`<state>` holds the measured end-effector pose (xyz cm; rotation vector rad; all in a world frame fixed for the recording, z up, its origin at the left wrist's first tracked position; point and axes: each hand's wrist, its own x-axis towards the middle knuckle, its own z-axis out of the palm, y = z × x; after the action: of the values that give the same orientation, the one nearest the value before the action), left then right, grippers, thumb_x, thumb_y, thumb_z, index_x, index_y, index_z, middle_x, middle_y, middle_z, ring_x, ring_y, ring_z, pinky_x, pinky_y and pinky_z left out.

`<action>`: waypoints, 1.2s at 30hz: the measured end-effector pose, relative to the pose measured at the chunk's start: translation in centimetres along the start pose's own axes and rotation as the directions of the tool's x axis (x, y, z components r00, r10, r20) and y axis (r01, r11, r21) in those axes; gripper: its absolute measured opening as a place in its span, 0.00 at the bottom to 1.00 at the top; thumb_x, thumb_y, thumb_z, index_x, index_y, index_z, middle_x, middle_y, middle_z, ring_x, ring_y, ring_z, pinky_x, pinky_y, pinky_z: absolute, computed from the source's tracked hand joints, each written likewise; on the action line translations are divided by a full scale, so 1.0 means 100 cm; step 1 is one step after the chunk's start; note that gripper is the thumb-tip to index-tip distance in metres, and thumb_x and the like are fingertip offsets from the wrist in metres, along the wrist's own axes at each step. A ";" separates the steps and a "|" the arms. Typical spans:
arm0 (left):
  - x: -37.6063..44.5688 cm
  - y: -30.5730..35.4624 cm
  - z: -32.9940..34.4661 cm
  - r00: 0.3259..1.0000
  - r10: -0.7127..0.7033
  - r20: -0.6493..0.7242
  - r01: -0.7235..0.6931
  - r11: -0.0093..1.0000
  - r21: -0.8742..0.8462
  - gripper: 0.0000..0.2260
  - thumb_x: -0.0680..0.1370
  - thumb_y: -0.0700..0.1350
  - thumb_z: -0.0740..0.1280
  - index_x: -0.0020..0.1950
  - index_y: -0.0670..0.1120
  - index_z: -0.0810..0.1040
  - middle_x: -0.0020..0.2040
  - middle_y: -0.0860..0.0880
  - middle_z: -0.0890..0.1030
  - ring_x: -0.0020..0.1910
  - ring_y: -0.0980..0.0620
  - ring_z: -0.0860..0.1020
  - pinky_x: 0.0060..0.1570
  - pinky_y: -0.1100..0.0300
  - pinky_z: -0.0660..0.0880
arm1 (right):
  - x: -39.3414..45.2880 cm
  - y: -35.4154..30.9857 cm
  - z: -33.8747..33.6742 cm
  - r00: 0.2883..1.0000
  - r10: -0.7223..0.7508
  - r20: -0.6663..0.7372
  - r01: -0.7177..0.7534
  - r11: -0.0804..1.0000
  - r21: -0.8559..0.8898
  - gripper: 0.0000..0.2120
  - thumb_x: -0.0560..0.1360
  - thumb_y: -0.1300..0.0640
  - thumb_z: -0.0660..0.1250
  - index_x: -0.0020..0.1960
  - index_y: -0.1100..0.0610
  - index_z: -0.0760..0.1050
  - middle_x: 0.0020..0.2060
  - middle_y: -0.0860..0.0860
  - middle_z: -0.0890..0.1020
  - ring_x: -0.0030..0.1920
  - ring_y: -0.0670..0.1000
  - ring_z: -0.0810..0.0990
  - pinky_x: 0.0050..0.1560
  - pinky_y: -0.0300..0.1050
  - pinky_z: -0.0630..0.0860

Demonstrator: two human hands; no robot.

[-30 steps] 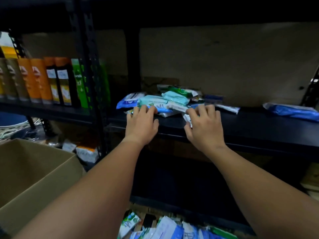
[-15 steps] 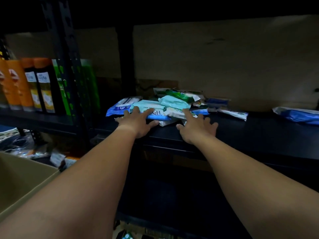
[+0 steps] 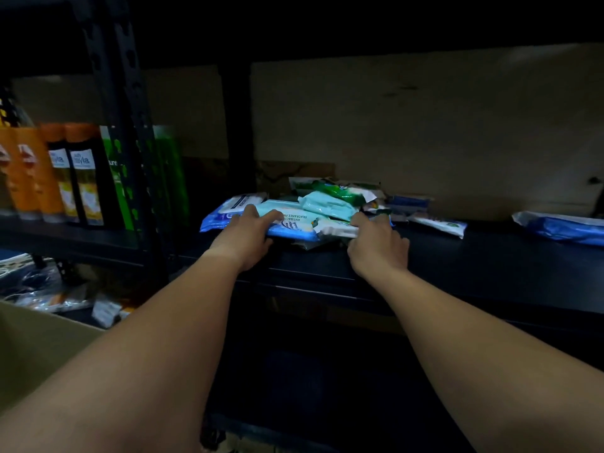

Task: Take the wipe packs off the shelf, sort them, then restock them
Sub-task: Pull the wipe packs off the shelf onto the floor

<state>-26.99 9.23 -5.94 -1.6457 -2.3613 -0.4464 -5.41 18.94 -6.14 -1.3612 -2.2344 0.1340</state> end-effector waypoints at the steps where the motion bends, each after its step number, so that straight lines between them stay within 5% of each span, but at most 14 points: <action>1: -0.001 0.000 -0.004 1.000 0.003 -0.017 -0.003 1.000 -0.004 0.24 0.80 0.48 0.66 0.75 0.59 0.65 0.69 0.42 0.67 0.66 0.37 0.72 0.66 0.44 0.70 | -0.001 0.000 -0.005 1.000 -0.010 -0.015 0.010 1.000 -0.002 0.20 0.79 0.58 0.62 0.70 0.48 0.68 0.68 0.59 0.69 0.62 0.65 0.74 0.61 0.58 0.67; 7: -0.015 0.008 -0.042 0.970 -0.035 -0.239 0.001 0.990 -0.141 0.22 0.79 0.49 0.68 0.72 0.60 0.69 0.61 0.44 0.69 0.58 0.38 0.75 0.62 0.45 0.73 | -0.006 -0.004 -0.046 0.982 -0.060 -0.177 0.062 0.998 0.004 0.21 0.78 0.58 0.61 0.70 0.50 0.70 0.65 0.58 0.71 0.59 0.64 0.75 0.59 0.58 0.69; 13: -0.049 0.030 -0.061 0.912 -0.084 -0.402 -0.035 0.960 -0.279 0.23 0.77 0.45 0.69 0.71 0.58 0.70 0.67 0.48 0.68 0.63 0.43 0.72 0.65 0.47 0.72 | -0.031 -0.009 -0.075 0.954 -0.081 -0.287 0.106 0.991 0.075 0.19 0.77 0.60 0.62 0.67 0.50 0.72 0.65 0.56 0.71 0.57 0.63 0.76 0.59 0.58 0.70; 20: -0.149 0.040 -0.025 0.822 -0.171 -0.543 -0.002 0.953 -0.303 0.28 0.73 0.37 0.69 0.73 0.50 0.71 0.68 0.49 0.71 0.58 0.42 0.71 0.58 0.47 0.73 | -0.099 -0.023 -0.047 0.943 -0.138 -0.303 0.196 0.965 0.172 0.18 0.77 0.56 0.66 0.66 0.49 0.71 0.69 0.53 0.66 0.59 0.60 0.74 0.58 0.58 0.72; 27: -0.253 0.016 0.042 0.833 -0.328 -0.446 0.157 0.912 -0.379 0.26 0.74 0.38 0.71 0.70 0.51 0.71 0.63 0.50 0.71 0.58 0.45 0.71 0.54 0.48 0.74 | -0.189 -0.031 0.039 0.965 -0.179 -0.191 0.216 0.957 0.195 0.19 0.76 0.57 0.67 0.67 0.52 0.71 0.70 0.52 0.65 0.58 0.59 0.75 0.55 0.56 0.73; 36: -0.362 -0.004 0.149 0.793 -0.608 -0.041 0.565 0.758 -0.326 0.20 0.80 0.47 0.68 0.71 0.50 0.70 0.60 0.47 0.71 0.56 0.45 0.72 0.46 0.55 0.70 | -0.278 -0.013 0.152 0.982 -0.113 0.153 0.088 0.983 0.158 0.18 0.77 0.57 0.69 0.66 0.54 0.73 0.67 0.54 0.72 0.56 0.61 0.78 0.55 0.55 0.75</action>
<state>-15.08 -16.78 -32.65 -0.8563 -2.7629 -1.0453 -3.54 -2.72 -29.23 -1.1915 -2.3673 0.3816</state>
